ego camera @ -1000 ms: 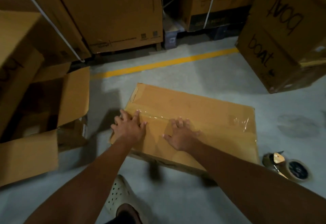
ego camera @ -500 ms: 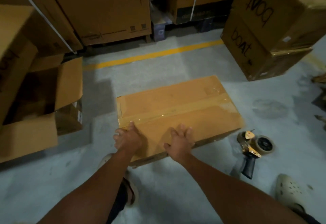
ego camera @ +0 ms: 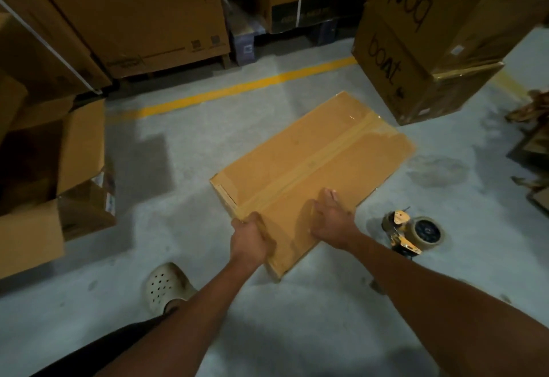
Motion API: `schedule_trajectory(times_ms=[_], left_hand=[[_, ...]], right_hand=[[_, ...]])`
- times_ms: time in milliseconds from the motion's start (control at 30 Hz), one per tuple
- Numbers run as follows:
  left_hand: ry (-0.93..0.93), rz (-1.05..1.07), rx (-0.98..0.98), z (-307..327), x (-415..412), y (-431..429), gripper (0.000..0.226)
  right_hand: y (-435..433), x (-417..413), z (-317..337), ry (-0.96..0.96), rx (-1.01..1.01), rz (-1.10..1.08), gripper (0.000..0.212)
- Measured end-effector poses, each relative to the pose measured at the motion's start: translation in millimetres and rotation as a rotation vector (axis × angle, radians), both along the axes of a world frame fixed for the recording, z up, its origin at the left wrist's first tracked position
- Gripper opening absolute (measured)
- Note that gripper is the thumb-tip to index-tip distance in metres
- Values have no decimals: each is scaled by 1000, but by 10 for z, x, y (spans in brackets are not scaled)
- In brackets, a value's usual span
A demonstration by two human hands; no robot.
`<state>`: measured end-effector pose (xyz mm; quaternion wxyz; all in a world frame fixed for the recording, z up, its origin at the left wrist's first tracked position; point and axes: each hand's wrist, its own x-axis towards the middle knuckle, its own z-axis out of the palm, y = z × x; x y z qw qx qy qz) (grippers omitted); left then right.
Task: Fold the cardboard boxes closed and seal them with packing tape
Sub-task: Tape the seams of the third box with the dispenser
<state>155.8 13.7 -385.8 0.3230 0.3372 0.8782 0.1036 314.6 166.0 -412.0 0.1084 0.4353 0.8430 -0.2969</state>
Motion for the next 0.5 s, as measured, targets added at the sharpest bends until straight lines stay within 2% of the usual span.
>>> schedule_trajectory(times_ms=[100, 200, 300, 400, 500], left_hand=[[31, -25, 51, -61, 209, 29, 49], [44, -34, 128, -109, 375, 132, 43], [51, -31, 193, -163, 472, 296, 36], [84, -164, 225, -190, 566, 472, 35], [370, -295, 202, -191, 678, 668, 20]], right_hand=[[100, 222, -106, 127, 27, -22, 64], [190, 312, -108, 90, 84, -17, 66], [228, 340, -73, 42, 159, -63, 57], [173, 292, -75, -23, 186, -342, 48], [110, 323, -92, 80, 83, -547, 60]])
